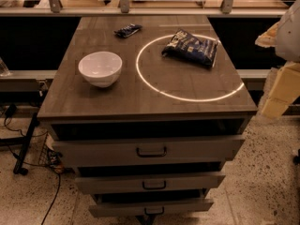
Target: Place blue chip bag into white bowl
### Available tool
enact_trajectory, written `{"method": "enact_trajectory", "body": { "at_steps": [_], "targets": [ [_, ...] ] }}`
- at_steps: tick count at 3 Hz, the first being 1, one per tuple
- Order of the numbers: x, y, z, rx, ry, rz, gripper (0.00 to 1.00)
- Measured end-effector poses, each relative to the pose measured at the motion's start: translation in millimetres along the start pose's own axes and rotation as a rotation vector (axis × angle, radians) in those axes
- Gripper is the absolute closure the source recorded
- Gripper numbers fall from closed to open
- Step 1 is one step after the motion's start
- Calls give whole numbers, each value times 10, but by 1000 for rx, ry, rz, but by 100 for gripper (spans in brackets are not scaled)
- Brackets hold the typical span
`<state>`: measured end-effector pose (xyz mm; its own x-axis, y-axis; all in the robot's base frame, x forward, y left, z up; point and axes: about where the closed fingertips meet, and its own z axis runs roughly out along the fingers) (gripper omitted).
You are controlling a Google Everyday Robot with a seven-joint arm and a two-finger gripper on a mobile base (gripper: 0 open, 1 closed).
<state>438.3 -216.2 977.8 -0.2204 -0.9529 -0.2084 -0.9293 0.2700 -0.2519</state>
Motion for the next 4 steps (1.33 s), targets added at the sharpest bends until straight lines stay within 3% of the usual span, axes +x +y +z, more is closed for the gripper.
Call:
{"method": "enact_trajectory", "body": {
  "at_steps": [1, 2, 3, 4],
  "targets": [
    [0, 0, 0, 0, 0, 0, 0],
    [13, -335, 346, 19, -81, 47, 0],
    [-90, -854, 886, 42, -169, 58, 0],
    [-116, -1500, 1362, 101, -232, 74, 0]
  ]
}}
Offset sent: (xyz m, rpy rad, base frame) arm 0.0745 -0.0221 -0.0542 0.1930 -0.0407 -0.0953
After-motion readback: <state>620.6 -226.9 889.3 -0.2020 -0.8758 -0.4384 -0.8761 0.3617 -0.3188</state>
